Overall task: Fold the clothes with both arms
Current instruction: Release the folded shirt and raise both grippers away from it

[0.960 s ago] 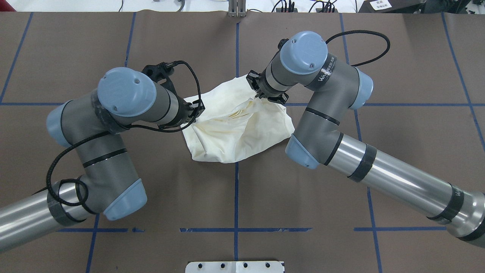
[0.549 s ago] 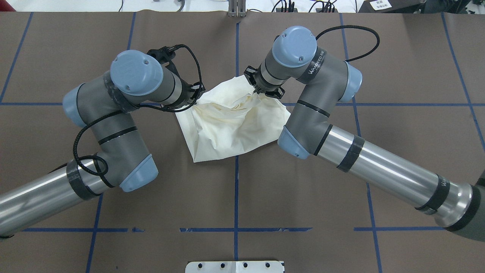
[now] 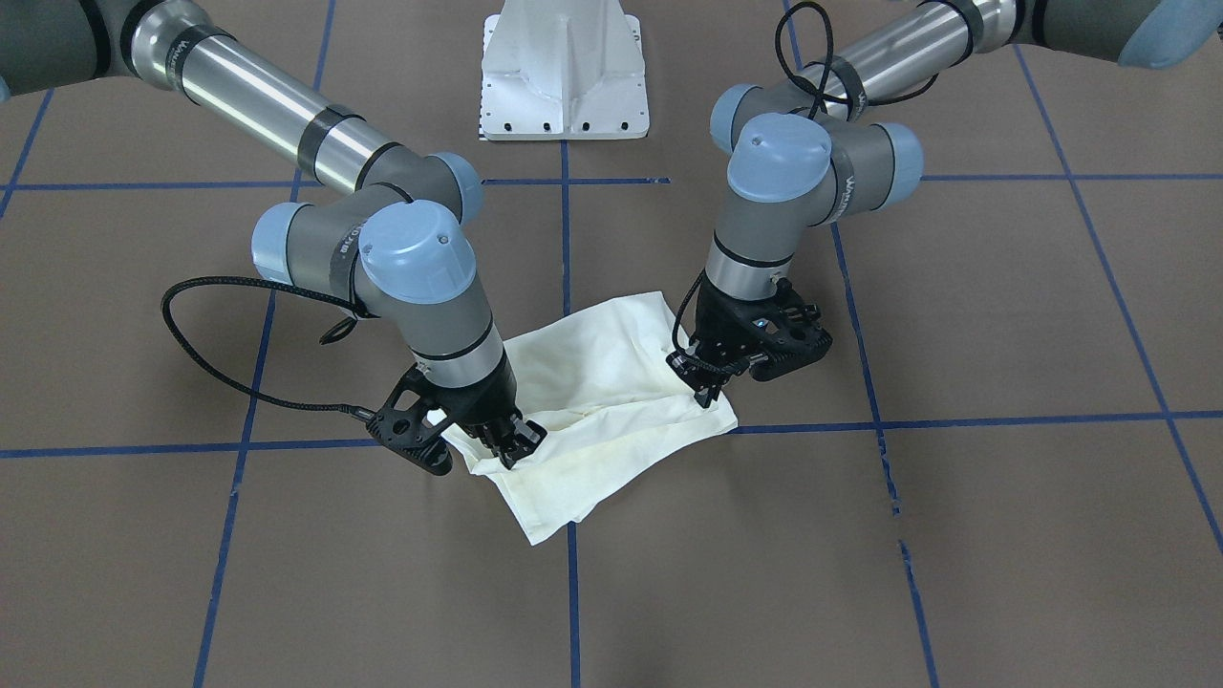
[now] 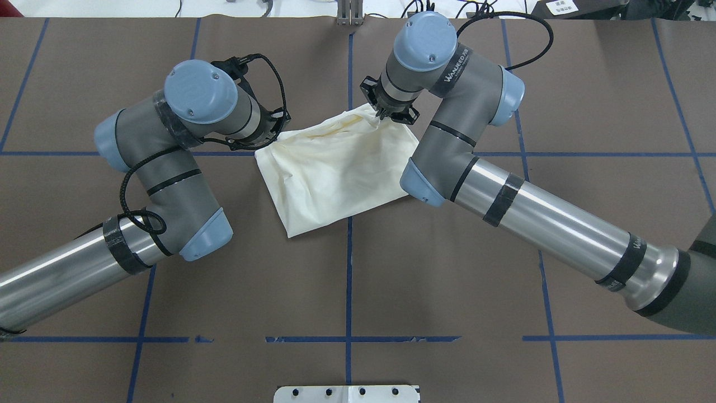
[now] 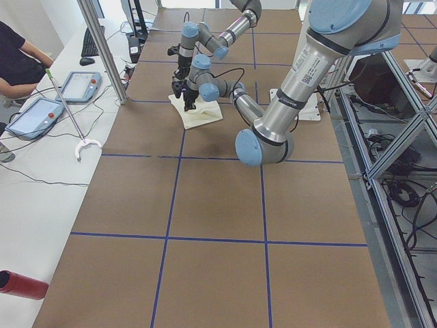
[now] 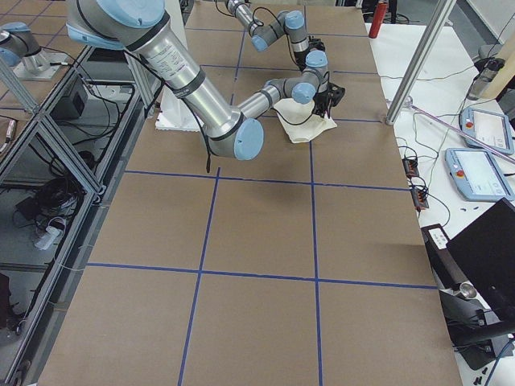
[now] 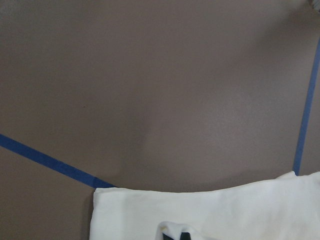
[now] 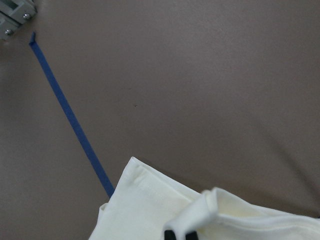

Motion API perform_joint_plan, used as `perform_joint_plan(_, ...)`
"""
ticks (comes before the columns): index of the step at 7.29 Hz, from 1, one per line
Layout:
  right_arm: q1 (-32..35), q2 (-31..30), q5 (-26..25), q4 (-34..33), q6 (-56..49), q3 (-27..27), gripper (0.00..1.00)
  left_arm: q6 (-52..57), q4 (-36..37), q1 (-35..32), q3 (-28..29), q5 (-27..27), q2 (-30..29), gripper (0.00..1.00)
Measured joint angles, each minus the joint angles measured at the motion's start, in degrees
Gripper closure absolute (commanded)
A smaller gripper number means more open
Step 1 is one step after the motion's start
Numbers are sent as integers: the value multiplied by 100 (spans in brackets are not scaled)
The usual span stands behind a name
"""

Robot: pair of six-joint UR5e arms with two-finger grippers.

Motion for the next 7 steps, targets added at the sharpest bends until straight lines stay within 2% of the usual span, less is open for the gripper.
perform_joint_plan(3,278,110,218,-2,-88,-195,0,413,9,-82,179,124,8,0)
perform_joint_plan(5,380,36,393,-21,-160,-119,0,793,-194,-124,85,95,66,0)
perform_joint_plan(7,524,-469,457,-157,-860,400,0,789,-726,-98,-640,-262,516,0)
